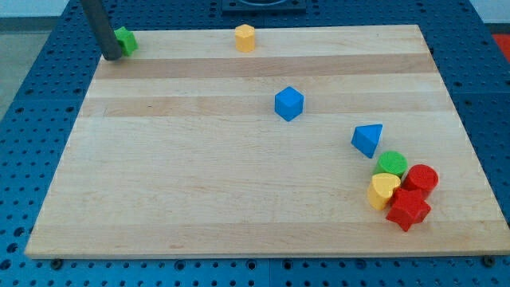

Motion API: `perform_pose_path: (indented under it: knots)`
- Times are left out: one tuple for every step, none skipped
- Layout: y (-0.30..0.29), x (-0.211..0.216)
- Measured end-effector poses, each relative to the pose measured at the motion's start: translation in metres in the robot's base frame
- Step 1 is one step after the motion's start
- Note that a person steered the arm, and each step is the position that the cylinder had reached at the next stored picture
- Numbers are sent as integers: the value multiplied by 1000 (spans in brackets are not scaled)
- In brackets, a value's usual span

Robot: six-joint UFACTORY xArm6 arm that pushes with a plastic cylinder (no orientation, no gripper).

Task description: Point your arm parallel left to green circle

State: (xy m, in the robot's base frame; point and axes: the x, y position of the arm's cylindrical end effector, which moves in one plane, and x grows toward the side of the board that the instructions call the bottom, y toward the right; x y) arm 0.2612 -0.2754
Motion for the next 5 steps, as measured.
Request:
perform_pose_path:
  knots:
    - [19,43]
    - [57,119]
    - [119,188]
    - [198,236]
    - [271,260]
